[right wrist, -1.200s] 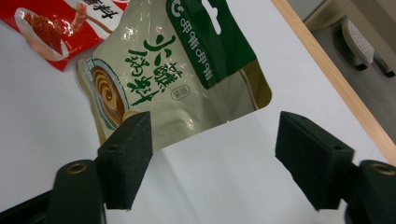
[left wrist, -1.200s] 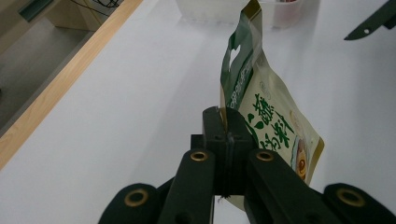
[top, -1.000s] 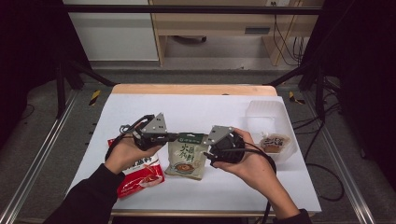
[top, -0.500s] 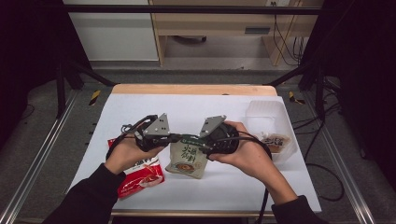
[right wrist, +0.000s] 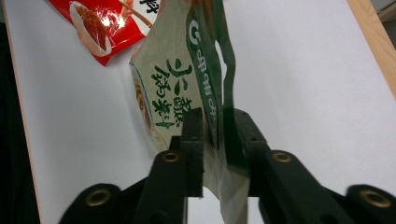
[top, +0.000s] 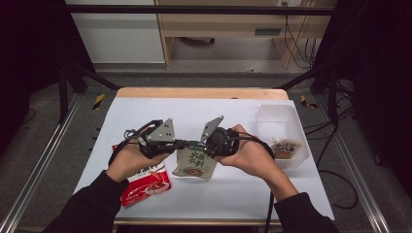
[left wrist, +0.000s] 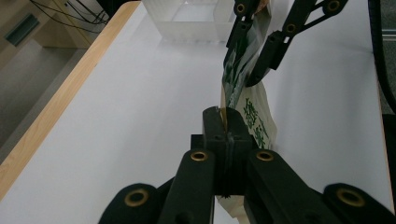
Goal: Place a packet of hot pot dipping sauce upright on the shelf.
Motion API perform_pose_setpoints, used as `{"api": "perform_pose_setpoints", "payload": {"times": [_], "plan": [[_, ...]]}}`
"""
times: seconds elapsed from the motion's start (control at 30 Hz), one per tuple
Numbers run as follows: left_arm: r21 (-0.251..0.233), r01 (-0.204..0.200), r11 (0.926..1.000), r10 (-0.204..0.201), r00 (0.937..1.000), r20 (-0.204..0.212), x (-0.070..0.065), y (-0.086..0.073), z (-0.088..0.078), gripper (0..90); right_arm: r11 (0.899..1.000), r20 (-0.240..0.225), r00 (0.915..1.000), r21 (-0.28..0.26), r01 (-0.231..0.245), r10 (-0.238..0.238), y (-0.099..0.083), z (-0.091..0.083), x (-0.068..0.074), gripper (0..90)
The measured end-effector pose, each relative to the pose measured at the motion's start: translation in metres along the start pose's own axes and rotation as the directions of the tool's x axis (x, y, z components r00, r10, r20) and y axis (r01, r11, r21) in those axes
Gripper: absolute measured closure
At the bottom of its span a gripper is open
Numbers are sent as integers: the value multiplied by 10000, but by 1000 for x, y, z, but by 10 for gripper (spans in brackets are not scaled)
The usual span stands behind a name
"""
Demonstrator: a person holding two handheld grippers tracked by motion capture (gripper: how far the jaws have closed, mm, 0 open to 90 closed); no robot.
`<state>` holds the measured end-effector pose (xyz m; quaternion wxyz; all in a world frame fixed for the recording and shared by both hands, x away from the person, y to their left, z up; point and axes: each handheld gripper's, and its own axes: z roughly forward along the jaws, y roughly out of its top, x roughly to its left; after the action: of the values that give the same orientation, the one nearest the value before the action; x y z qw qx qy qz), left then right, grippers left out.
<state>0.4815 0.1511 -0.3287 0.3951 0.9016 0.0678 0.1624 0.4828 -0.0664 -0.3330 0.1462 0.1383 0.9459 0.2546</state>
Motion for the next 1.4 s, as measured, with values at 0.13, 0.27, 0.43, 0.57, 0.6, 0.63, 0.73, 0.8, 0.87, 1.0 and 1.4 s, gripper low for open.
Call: {"api": "perform_pose_setpoints", "payload": {"times": [0.13, 0.27, 0.43, 0.57, 0.6, 0.63, 0.73, 0.8, 0.87, 1.0, 1.4], "plan": [[0, 54, 10000, -54, 10000, -7, 0, 0, 0, 900, 9996, -108, 9998, 246, 160, -157, 3, 4, -1, 900], [4, 217, 9998, -217, 9996, 191, 2, -3, -1, 900, 9990, -223, 9996, 408, 194, -185, 6, 4, 0, 900], [-414, 569, 9975, -563, 9983, 154, 3, -9, -6, 817, 9990, -396, 9989, 357, 269, -255, 9, 3, -3, 900], [-821, 1031, 9913, -1056, 9940, -268, 2, -17, -12, 540, 9986, -450, 9983, 364, 388, -372, 10, 2, -5, 900], [-868, 1093, 9902, -1130, 9928, -397, 2, -20, -13, 405, 9987, -486, 9981, 322, 382, -367, 11, 1, -5, 900], [-959, 1221, 9879, -1277, 9904, -538, 1, -25, -14, 405, 9987, -486, 9981, 322, 382, -367, 11, 1, -5, 900], [-909, 1664, 9819, -1741, 9811, -844, 2, -47, -11, 236, 9981, -453, 9977, 335, 519, -504, 12, -2, -9, 900], [-854, 1822, 9795, -1897, 9778, -893, 2, -54, -10, 214, 9981, -428, 9977, 296, 546, -533, 12, -3, -11, 900], [-813, 2137, 9735, -2215, 9696, -1039, 2, -68, -6, 177, 9979, -419, 9975, 286, 588, -575, 11, -5, -15, 900], [-667, 2737, 9595, -2803, 9514, -1277, 3, -93, 2, 122, 9969, -389, 9967, 324, 721, -708, 11, -10, -22, 900], [-262, 3330, 9426, -3292, 9129, -2412, -7, -144, 0, 69, 9958, 42, 9963, 325, 855, -856, 12, -41, -41, 900]]}}
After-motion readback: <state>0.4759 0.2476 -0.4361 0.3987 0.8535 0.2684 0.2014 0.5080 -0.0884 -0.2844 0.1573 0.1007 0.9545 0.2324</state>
